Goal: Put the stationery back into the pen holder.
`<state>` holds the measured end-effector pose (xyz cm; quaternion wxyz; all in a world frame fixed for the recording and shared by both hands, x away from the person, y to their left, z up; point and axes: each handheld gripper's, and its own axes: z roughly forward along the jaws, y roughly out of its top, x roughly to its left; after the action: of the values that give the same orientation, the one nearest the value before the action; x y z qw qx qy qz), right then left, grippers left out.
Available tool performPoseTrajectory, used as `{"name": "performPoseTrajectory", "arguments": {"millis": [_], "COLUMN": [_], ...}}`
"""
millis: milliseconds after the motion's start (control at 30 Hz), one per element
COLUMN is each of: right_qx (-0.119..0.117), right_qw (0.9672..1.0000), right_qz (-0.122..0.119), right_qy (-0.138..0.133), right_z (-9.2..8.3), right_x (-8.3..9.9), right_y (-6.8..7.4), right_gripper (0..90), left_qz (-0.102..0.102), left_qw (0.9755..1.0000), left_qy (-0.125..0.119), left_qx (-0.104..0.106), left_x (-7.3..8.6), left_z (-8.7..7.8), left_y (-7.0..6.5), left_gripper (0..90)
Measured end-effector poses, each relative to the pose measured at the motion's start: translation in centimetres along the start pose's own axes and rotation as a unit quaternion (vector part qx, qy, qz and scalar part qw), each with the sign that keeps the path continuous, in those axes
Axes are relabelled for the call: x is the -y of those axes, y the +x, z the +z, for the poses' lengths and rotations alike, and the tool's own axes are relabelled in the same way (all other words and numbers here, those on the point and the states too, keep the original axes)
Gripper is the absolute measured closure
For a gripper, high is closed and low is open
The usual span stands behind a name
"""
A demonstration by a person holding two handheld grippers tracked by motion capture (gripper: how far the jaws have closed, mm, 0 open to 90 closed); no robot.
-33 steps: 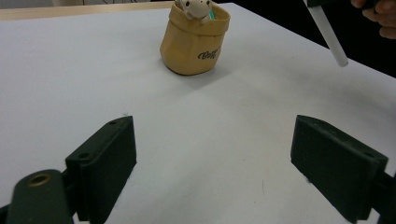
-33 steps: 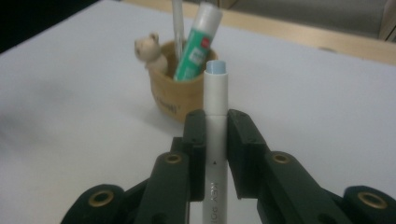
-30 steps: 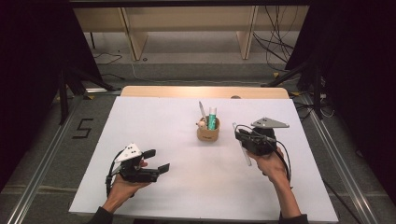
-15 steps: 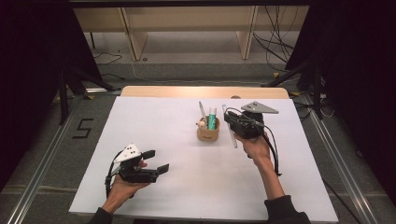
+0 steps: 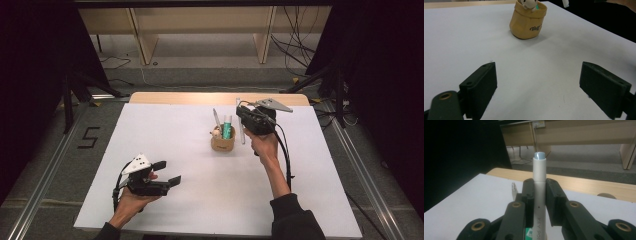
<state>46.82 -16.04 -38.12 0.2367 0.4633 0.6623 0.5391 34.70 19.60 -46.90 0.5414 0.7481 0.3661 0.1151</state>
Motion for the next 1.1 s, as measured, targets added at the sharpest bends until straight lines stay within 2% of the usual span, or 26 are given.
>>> {"name": "performPoseTrajectory", "arguments": {"millis": [300, 367, 700, 800, 900, 1100], "right_qx": [0.006, 0.006, 0.015, 0.024, 0.026, 0.037], "right_qw": [0.9998, 0.9997, 0.9989, 0.9986, 0.9977, 0.9975], "right_qz": [0.003, 0.014, 0.033, 0.036, 0.054, 0.051], "right_qy": [-0.018, -0.021, -0.029, -0.031, -0.033, -0.031], "right_z": [1.2, 1.8, 3.6, 4.0, 4.6, 5.1], "right_x": [-0.5, -0.6, -0.5, -0.4, -0.1, 0.3], "right_y": [0.5, 0.4, 0.4, 0.4, 0.2, 0.2], "right_gripper": [78.7, 78.6, 78.6, 78.7, 78.7, 78.6], "left_qz": [-0.002, -0.002, 0.003, 0.0, -0.001, 0.002], "left_qw": [1.0, 1.0, 1.0, 1.0, 1.0, 1.0], "left_qy": [-0.002, -0.002, 0.001, -0.001, -0.001, 0.0], "left_qx": [0.001, 0.001, 0.003, 0.003, 0.003, 0.003], "left_x": [0.0, 0.0, 0.0, 0.1, 0.0, 0.0], "left_z": [0.0, 0.0, 0.0, 0.0, 0.0, 0.0], "left_y": [0.0, 0.0, 0.0, 0.0, 0.0, 0.0], "left_gripper": [14.1, 14.2, 14.2, 14.2, 14.2, 14.4]}}
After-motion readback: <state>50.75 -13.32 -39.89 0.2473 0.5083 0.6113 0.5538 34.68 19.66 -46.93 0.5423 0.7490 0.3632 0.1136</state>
